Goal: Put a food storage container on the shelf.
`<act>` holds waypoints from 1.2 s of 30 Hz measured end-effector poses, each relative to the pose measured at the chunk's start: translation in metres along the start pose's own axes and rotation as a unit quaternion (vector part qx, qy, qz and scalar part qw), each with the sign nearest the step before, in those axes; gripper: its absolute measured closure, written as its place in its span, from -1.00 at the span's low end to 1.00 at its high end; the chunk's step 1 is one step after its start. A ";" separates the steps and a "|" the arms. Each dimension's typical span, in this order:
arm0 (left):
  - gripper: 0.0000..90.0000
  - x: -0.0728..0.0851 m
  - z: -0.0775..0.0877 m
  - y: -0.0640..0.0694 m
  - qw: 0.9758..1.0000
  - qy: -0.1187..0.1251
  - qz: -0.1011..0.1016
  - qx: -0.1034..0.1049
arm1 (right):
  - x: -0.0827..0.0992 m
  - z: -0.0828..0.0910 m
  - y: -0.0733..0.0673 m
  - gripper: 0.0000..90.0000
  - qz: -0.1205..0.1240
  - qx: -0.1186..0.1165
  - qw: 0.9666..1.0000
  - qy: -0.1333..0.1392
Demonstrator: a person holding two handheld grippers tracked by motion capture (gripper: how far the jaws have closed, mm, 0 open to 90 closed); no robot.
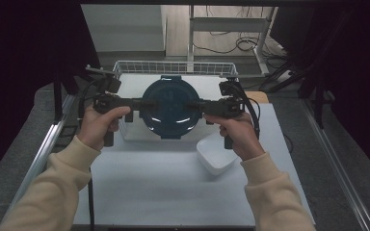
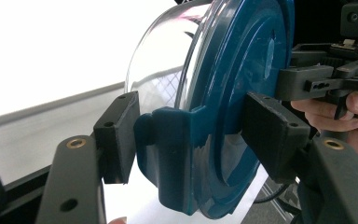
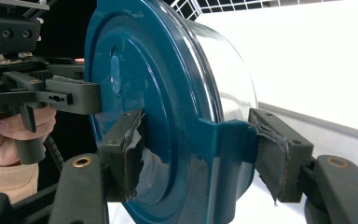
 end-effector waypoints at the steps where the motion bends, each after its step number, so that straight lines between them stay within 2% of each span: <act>1: -0.16 -0.002 0.000 -0.001 1.000 0.001 0.001 0.001 | -0.006 -0.001 0.000 -0.15 0.003 0.001 1.000 -0.001; 6: -0.15 -0.012 -0.001 -0.006 1.000 0.009 0.007 0.007 | -0.018 -0.003 0.002 -0.15 0.009 0.003 1.000 -0.009; 12: -0.15 -0.029 -0.003 -0.011 1.000 0.006 0.011 0.013 | -0.034 -0.005 0.007 -0.14 0.008 0.004 1.000 -0.014; 15: -0.15 -0.042 -0.006 -0.012 1.000 0.003 0.010 0.010 | -0.045 -0.006 0.013 -0.14 0.003 0.003 1.000 -0.013; 24: -0.15 -0.063 -0.015 -0.022 1.000 0.000 0.015 0.012 | -0.065 -0.012 0.027 -0.14 -0.002 0.002 1.000 -0.017; 29: -0.15 -0.066 -0.022 -0.031 1.000 -0.003 0.025 0.013 | -0.069 -0.019 0.036 -0.14 -0.005 0.001 1.000 -0.022; 36: -0.15 -0.071 -0.037 -0.048 0.999 -0.013 0.038 0.017 | -0.070 -0.031 0.053 -0.14 -0.022 0.001 0.999 -0.033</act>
Point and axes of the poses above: each handheld gripper's, and its own axes: z roughly backward along the jaws, x roughly out of its underside, y roughly to its right, the point moved 1 cm from there along -z, roughly forward along the jaws, and after that the axes turned 4 degrees about z, right-handed, at the moved point
